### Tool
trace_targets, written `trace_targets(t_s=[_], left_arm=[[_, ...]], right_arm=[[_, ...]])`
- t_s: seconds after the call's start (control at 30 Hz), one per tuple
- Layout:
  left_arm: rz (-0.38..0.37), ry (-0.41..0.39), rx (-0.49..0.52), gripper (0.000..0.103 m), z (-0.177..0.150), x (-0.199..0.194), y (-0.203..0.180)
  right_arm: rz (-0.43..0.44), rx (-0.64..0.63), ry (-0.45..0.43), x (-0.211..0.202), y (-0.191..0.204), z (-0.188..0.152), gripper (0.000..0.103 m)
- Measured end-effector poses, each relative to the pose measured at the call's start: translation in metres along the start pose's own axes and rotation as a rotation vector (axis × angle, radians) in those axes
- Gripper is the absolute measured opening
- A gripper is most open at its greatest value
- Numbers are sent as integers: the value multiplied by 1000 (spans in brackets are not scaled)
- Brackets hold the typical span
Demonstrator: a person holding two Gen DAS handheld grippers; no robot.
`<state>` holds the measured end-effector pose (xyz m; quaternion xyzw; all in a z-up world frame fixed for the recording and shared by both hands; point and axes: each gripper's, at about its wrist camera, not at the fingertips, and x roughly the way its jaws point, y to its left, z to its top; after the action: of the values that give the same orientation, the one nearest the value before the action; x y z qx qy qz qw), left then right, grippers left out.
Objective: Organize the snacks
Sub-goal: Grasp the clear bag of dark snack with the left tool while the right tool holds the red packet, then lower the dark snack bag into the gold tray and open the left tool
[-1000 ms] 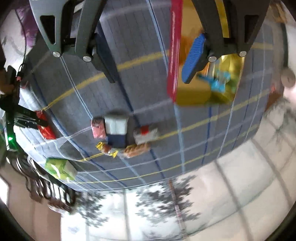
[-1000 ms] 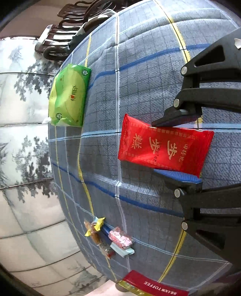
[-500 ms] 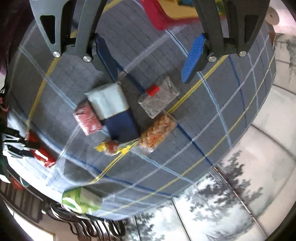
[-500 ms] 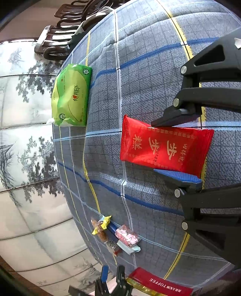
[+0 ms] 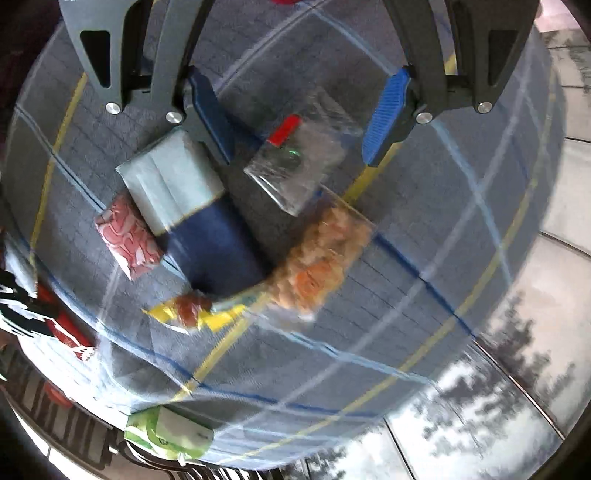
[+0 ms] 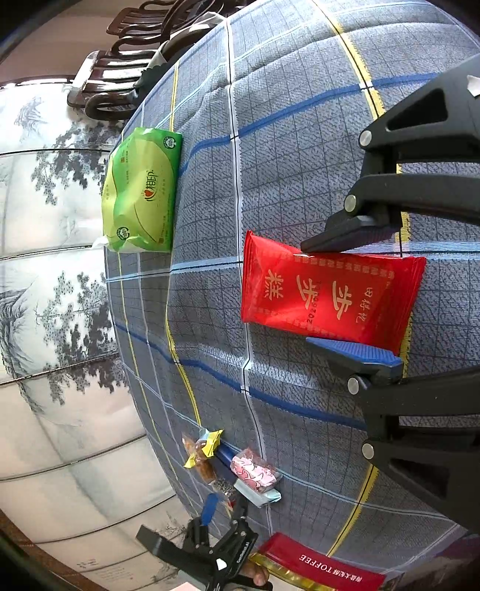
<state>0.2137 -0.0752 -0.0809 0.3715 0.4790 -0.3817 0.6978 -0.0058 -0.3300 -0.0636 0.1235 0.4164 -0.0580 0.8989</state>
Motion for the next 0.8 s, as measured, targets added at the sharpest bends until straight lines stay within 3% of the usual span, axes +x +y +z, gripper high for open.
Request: trace_targets(t_s=[0.03,0.07,0.1,0.3,0.4,0.5,0.57,0.8], left_arm=[[-3,7,-2,60,-1,3,0],[-30,2,-19,42,-1,2,2],[-45,13,-48,38,-1,3,4],[91,0,-198,36,-15,-9,-16],[81,-51,-348,36,-32,-35,-28],[164,-61,-465,36,-48,-63,-51],[179,-81,-533,36,-58,-83,-68],[306,-163,-655,36,-98,-138,-120]], right_arm=[[1,0,0,0,0,0,43],[0,0,0,0,0,0,43],[1,0,0,1,0,0,43],[-2,-3,0,0,1,0,43],[-5,-6,0,0,1,0,43],[-7,-8,0,0,1,0,43],[-6,-7,0,0,1,1,43],[-15,-23,3,1,5,2,45]])
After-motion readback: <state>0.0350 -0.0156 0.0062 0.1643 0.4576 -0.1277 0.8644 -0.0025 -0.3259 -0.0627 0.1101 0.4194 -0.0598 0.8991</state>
